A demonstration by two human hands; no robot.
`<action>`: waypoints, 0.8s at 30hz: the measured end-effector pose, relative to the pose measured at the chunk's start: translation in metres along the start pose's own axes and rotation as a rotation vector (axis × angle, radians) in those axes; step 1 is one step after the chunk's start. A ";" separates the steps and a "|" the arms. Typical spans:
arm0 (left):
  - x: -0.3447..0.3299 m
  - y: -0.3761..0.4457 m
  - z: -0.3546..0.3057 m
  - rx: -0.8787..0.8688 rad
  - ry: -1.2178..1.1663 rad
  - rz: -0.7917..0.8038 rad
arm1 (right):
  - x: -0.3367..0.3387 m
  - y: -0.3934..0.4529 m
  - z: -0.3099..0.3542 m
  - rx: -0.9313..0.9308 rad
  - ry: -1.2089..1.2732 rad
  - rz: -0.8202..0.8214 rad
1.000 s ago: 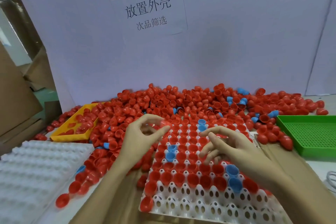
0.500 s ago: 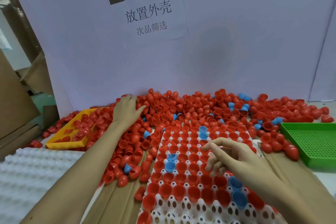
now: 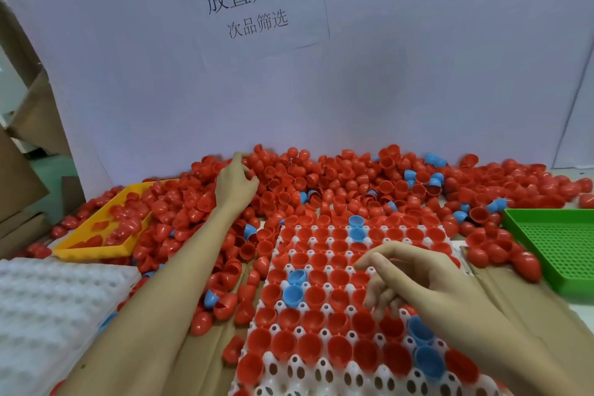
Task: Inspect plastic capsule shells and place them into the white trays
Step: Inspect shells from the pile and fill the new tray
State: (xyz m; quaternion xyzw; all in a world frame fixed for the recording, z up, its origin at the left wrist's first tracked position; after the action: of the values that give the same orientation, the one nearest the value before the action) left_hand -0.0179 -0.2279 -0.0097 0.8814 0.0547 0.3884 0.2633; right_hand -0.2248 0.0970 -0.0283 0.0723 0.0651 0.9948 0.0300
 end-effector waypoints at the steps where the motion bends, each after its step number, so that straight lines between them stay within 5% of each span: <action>1: 0.004 -0.005 -0.005 -0.021 -0.037 -0.022 | 0.000 0.000 0.000 -0.004 -0.003 -0.006; 6: 0.032 -0.062 -0.057 -0.206 -0.220 -0.051 | 0.006 -0.002 0.003 -0.010 -0.004 -0.047; 10: 0.051 -0.141 -0.101 -0.318 -0.420 0.137 | 0.016 -0.003 0.006 0.016 0.066 -0.130; 16: 0.058 -0.211 -0.132 -0.441 -0.474 0.354 | 0.011 -0.011 0.015 0.054 0.023 -0.005; 24: 0.063 -0.228 -0.132 -0.653 -0.451 0.305 | 0.004 -0.012 0.012 0.024 -0.072 0.023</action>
State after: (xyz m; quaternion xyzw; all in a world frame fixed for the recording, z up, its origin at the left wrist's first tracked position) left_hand -0.0432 0.0418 -0.0102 0.8126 -0.2613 0.2173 0.4734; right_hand -0.2263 0.1111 -0.0176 0.1092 0.0750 0.9910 0.0198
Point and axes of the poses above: each hand's wrist, its own y-axis towards the middle knuckle, its own x-axis out of the back of the hand, z = x × y, the point moved 6 cm from there along y, towards the middle knuckle, and after that the axes turned 2 degrees about -y, right-handed, at the moved point
